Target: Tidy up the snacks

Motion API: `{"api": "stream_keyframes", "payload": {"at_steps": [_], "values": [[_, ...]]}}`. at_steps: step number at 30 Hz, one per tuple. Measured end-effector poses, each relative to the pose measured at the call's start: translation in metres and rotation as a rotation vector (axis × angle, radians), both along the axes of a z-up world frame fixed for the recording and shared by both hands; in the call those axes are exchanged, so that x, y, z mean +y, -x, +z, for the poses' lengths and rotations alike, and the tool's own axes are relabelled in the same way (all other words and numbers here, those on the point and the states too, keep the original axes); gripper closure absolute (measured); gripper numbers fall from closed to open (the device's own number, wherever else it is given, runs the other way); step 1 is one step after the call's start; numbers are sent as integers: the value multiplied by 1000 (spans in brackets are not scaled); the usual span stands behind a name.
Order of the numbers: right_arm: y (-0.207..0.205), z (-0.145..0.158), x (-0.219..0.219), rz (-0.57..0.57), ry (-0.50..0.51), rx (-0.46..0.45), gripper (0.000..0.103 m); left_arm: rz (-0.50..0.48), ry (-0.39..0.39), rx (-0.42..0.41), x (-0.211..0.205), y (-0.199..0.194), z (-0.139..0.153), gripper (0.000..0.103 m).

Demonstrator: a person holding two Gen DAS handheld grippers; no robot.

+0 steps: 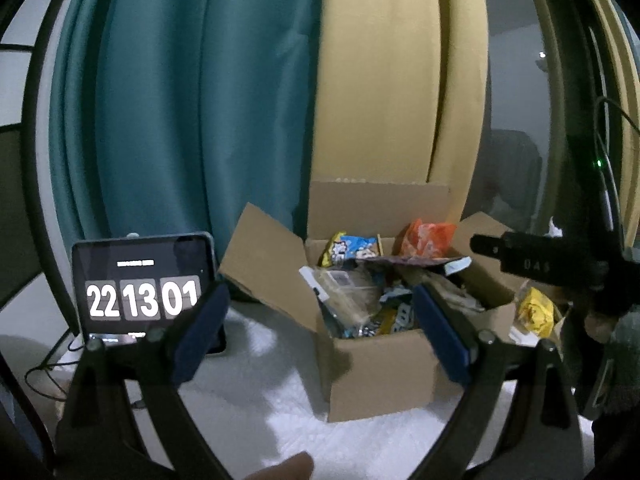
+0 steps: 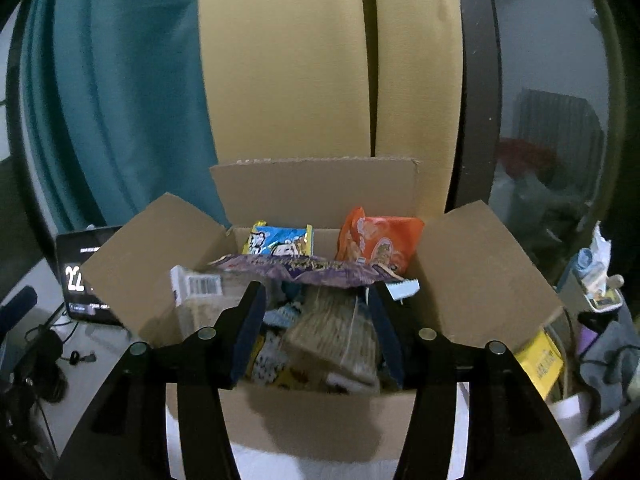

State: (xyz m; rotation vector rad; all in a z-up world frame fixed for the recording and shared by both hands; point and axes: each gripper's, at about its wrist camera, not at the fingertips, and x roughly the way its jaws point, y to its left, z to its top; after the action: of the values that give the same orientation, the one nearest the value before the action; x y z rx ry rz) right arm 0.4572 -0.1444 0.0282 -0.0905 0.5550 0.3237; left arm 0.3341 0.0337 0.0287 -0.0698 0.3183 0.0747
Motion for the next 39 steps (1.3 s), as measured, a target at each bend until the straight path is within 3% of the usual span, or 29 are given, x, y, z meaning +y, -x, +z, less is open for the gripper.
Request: {"api": "stream_keyframes", "payload": {"at_steps": [15, 22, 25, 39], "values": [[89, 18, -8, -5, 25, -55, 46, 30, -13, -31, -10, 60, 9, 8], [139, 35, -10, -15, 47, -124, 44, 27, -12, -82, -14, 90, 26, 9], [159, 44, -12, -13, 46, -148, 38, 32, -22, -99, -18, 105, 35, 8], [249, 93, -23, -13, 11, -289, 37, 36, -33, -197, -25, 173, 73, 8]]}}
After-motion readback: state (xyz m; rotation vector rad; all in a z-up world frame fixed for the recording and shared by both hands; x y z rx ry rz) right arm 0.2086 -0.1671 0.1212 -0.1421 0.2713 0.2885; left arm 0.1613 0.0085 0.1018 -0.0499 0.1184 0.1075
